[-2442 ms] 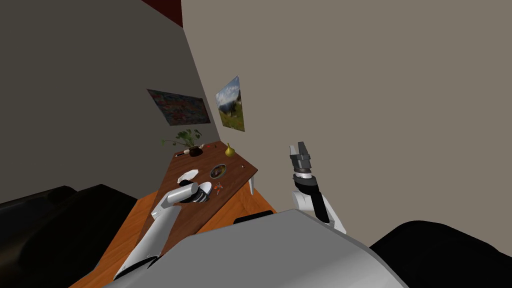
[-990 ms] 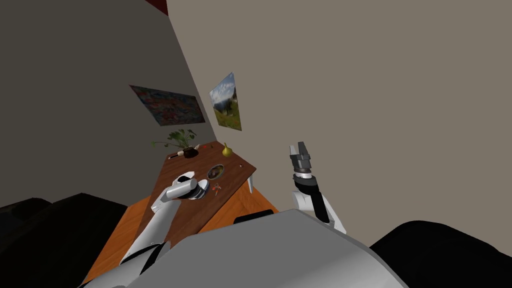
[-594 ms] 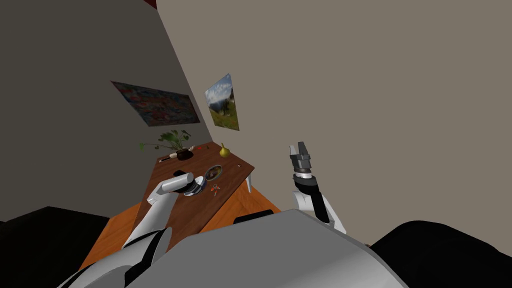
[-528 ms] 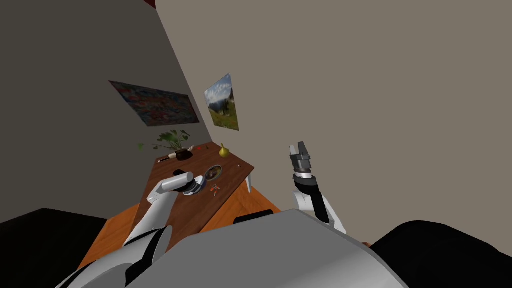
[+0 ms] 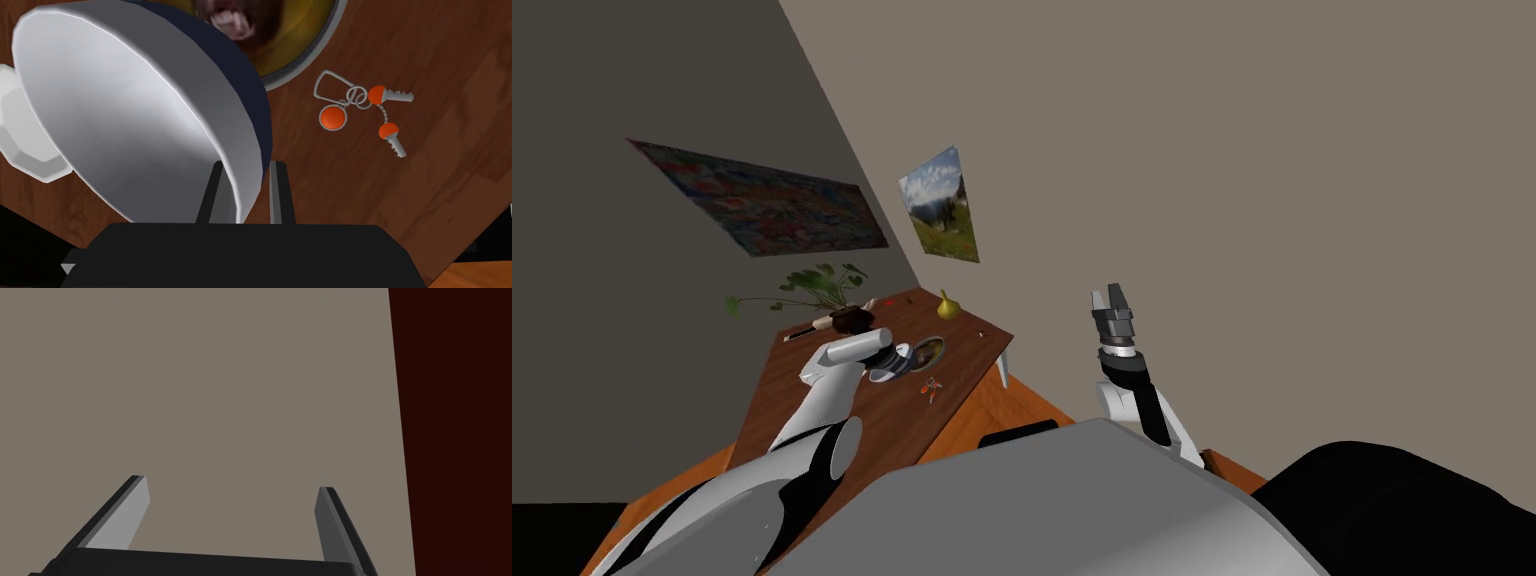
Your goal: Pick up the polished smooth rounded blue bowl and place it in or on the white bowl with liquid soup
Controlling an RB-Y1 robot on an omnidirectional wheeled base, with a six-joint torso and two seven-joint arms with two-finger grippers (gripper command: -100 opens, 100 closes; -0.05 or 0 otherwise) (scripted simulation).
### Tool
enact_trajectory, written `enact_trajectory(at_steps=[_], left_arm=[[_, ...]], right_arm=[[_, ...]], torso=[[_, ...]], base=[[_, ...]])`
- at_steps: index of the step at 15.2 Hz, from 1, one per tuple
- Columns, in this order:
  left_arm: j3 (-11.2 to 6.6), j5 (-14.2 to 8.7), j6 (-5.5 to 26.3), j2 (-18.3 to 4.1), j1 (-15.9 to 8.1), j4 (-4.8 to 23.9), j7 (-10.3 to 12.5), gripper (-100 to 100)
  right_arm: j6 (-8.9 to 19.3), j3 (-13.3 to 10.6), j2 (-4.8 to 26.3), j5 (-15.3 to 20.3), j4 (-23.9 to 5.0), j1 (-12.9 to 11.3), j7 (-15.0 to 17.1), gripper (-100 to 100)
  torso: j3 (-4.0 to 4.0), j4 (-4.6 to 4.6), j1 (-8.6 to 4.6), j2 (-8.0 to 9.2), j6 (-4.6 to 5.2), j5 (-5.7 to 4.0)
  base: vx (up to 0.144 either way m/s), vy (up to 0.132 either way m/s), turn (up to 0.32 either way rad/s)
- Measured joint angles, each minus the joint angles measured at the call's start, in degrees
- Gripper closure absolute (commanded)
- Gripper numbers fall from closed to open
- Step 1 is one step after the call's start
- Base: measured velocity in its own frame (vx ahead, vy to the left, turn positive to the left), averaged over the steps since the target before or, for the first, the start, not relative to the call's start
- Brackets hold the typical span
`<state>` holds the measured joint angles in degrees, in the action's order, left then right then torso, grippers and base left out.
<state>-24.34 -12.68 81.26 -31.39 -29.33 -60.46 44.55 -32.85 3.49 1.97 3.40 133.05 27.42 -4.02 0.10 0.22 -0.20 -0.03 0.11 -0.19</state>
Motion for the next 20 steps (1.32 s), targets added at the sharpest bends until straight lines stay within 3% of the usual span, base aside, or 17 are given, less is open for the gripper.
enact_trajectory(at_steps=[10,11,16,20], left_arm=[[-3.6,3.6,5.8,-3.5,-9.3,7.4,1.4,100],[-3.67,3.7,6.0,-3.5,-9.6,7.5,1.5,-100],[-3.66,3.7,6.0,-3.5,-9.6,7.5,1.5,-100],[-3.9,3.6,9.3,-4.8,-10.9,6.2,2.0,-100]], right_arm=[[0.0,0.0,0.0,0.0,0.0,0.0,0.0,0],[0.0,0.0,0.0,0.0,0.0,0.0,0.0,0],[0.0,0.0,0.0,0.0,0.0,0.0,0.0,0],[0.0,0.0,0.0,0.0,0.0,0.0,0.0,0]], torso=[[-0.1,-0.03,-0.3,-0.19,0.0,-0.15],[-0.08,-0.05,-0.28,-0.11,-0.08,-0.14],[0.07,0.01,-0.16,0.15,-0.13,-0.11],[0.15,0.05,-0.05,0.28,-0.12,-0.09]], base=[[0.058,-0.014,-0.151],[0.017,-0.005,-0.01],[0.001,0.0,-0.013],[-0.024,0.028,-0.074]])
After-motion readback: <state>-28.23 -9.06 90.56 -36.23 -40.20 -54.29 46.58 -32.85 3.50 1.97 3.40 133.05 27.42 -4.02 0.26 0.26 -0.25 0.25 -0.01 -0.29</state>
